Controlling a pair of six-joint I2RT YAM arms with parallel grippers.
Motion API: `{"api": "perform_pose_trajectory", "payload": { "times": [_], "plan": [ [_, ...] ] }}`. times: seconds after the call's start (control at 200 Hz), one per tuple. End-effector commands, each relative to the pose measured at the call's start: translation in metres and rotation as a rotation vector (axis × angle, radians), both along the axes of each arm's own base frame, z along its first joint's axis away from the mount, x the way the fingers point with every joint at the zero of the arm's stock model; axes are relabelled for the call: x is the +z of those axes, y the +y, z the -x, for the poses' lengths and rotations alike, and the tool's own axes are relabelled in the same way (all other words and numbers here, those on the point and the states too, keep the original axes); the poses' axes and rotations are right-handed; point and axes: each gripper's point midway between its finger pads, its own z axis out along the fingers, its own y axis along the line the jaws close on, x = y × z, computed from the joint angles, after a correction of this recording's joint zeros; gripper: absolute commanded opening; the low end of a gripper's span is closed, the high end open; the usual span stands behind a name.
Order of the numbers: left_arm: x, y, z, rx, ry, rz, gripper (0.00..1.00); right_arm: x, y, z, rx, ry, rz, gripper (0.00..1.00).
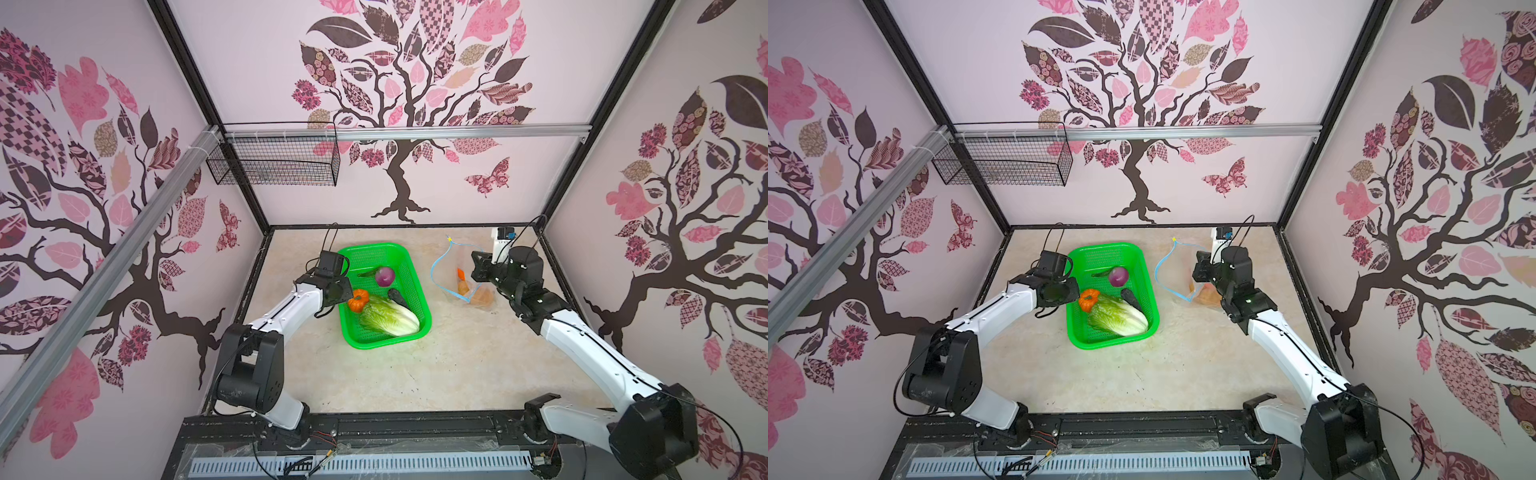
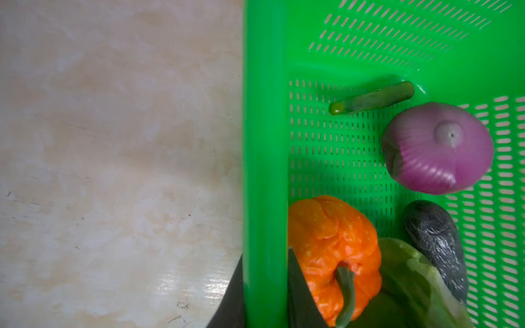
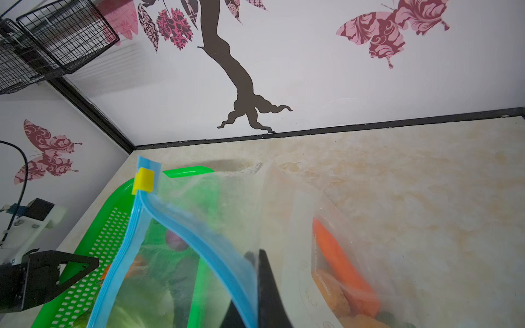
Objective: Place the food in the zip-top bag and seal the zipper
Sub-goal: 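Lower the left gripper onto the red onion and grasp it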
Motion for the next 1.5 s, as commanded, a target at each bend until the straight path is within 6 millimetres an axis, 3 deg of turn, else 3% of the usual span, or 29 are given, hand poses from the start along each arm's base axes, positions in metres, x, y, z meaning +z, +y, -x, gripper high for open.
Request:
{"api": "perform_pose_trajectory", "payload": {
  "times": [0.0, 0.11, 0.26, 0.325, 0.55, 0.735, 0.81, 0.835, 0.915, 1.145, 1.495],
  "plan": [
    [0.002, 0.010, 0.003, -0.121, 0.021, -0.133, 0.18, 0.018, -0.004, 0.003, -0.011, -0.053, -0.004, 0.00],
    [-0.001, 0.017, 0.003, -0.127, 0.031, -0.164, 0.27, 0.018, -0.004, 0.003, -0.011, -0.052, -0.004, 0.00],
    [-0.002, 0.025, -0.001, -0.095, 0.070, -0.165, 0.63, 0.019, -0.004, 0.003, -0.009, -0.055, -0.006, 0.00],
    [0.005, 0.026, -0.004, -0.089, 0.076, -0.172, 0.69, 0.019, -0.004, 0.004, -0.008, -0.052, -0.005, 0.00],
    [0.065, 0.004, -0.023, -0.129, -0.049, -0.094, 0.75, 0.015, -0.002, 0.002, -0.006, -0.041, -0.007, 0.00],
    [0.115, -0.034, -0.046, -0.200, -0.205, -0.021, 0.82, 0.015, -0.001, 0.002, 0.004, -0.039, -0.010, 0.00],
    [0.125, -0.052, -0.054, -0.238, -0.242, 0.003, 0.89, 0.014, -0.001, 0.001, 0.003, -0.037, -0.010, 0.00],
    [0.127, -0.058, -0.056, -0.249, -0.253, 0.015, 0.97, 0.014, -0.001, 0.001, 0.003, -0.035, -0.009, 0.00],
    [0.127, -0.079, -0.064, -0.276, -0.268, 0.079, 0.98, 0.013, -0.001, 0.001, 0.003, -0.034, -0.009, 0.00],
    [0.102, -0.122, -0.079, -0.331, -0.226, 0.209, 0.98, 0.014, 0.000, 0.001, 0.006, -0.035, -0.014, 0.00],
    [0.033, -0.153, -0.071, -0.358, -0.089, 0.317, 0.95, 0.014, 0.001, 0.001, 0.010, -0.036, -0.017, 0.00]
  ]
}}
